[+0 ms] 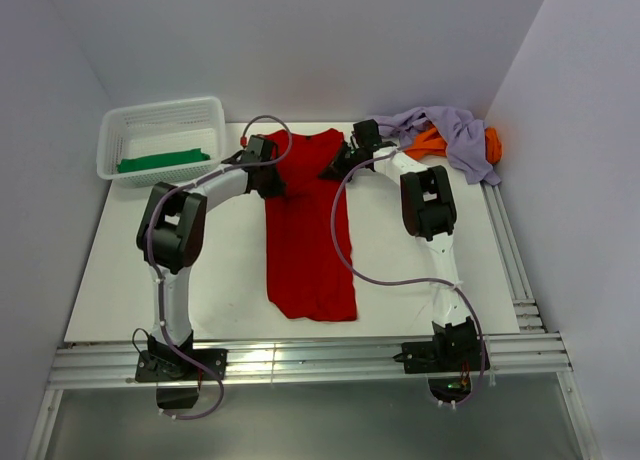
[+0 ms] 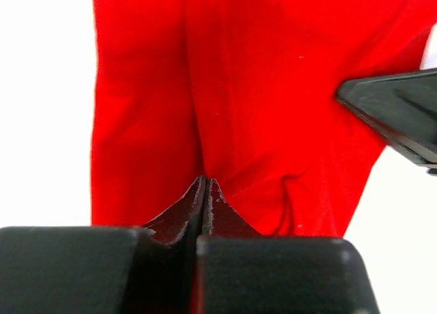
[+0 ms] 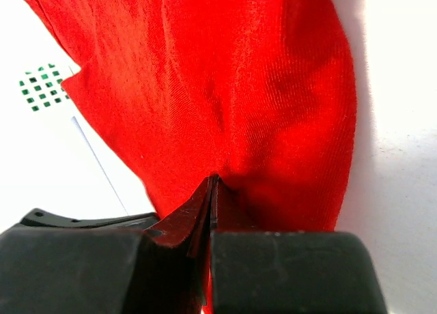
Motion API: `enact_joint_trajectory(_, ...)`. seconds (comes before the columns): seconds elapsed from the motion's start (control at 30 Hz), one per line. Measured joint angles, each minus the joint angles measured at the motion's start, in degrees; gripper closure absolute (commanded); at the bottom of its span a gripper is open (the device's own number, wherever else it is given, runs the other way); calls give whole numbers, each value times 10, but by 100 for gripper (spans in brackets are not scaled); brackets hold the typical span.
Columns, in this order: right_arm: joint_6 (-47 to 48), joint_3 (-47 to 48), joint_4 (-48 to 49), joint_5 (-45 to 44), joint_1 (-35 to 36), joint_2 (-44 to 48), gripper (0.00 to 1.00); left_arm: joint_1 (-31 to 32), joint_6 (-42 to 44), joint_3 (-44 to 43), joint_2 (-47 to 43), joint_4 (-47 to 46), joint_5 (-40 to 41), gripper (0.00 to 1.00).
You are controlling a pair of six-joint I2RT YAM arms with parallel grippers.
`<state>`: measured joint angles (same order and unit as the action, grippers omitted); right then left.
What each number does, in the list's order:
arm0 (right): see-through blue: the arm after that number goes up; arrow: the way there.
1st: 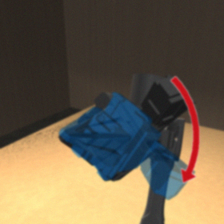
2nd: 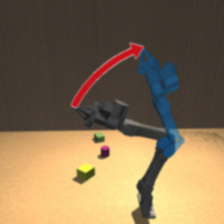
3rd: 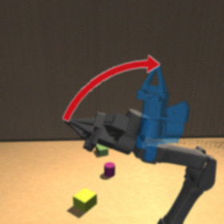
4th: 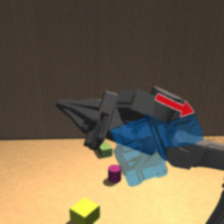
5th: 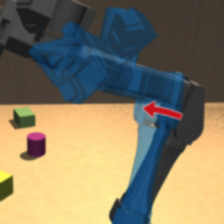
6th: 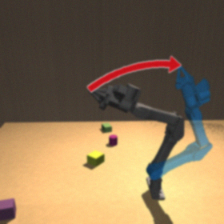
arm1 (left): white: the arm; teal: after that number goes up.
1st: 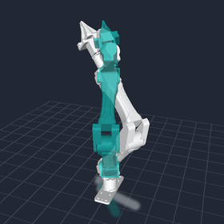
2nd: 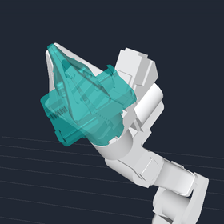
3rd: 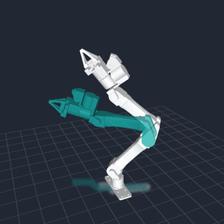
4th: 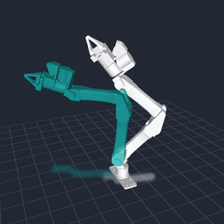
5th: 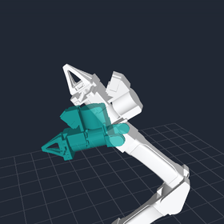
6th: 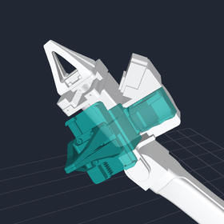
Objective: Roll the t-shirts
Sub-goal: Fold the tshirt
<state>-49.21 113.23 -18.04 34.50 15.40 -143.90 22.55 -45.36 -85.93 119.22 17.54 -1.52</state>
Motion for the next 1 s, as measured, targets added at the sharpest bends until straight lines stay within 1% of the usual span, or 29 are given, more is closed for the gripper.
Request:
enact_joint_trajectory(0.07, -1, 0, 0, 0, 0, 0, 92, 2, -6, 3, 0, 10, 11, 74)
enact_joint_trajectory(0.1, -1, 0, 0, 0, 0, 0, 88, 2, -8, 3, 0, 15, 17, 62)
enact_joint_trajectory(0.13, 0, 0, 0, 0, 0, 0, 81, 2, -7, 3, 0, 21, 23, 57)
enact_joint_trajectory(0.2, 1, 1, 0, 2, 0, 0, 73, 2, -5, 3, -2, 29, 33, 48)
enact_joint_trajectory(0.23, 2, 2, 1, 5, 0, 1, 65, 2, -2, 3, -4, 34, 37, 46)
enact_joint_trajectory(0.3, 5, 2, 1, 7, 0, 5, 56, 0, 3, 3, -13, 43, 44, 42)
enact_joint_trajectory(0.33, 6, 2, 0, 6, 0, 9, 49, -2, 8, 2, -20, 48, 46, 41)
enact_joint_trajectory(0.37, 10, 2, -3, 6, 0, 14, 45, -3, 12, 2, -30, 52, 48, 40)
enact_joint_trajectory(0.4, 13, 2, -5, 4, -1, 19, 43, -4, 14, 1, -39, 57, 49, 33)
enact_joint_trajectory(0.53, 33, -5, -20, -4, -4, 57, 40, -8, 27, 1, -87, 76, 50, 29)
enact_joint_trajectory(0.63, 51, -66, -24, -14, -6, 134, 38, -9, 29, 5, -128, 92, 54, 28)
enact_joint_trajectory(0.73, 73, -164, -30, -29, -7, 254, 38, -8, 28, 52, -190, 107, 54, 28)
enact_joint_trajectory(0.87, 98, -320, -32, -52, -7, 435, 40, -2, 21, 160, -287, 132, 46, 28)
enact_joint_trajectory(0.97, 106, -453, -48, -68, -1, 570, 41, 24, 3, 227, -341, 153, 40, 29)
enact_joint_trajectory(1.0, 107, -487, -51, -73, 3, 600, 41, 40, -8, 251, -359, 154, 36, 29)
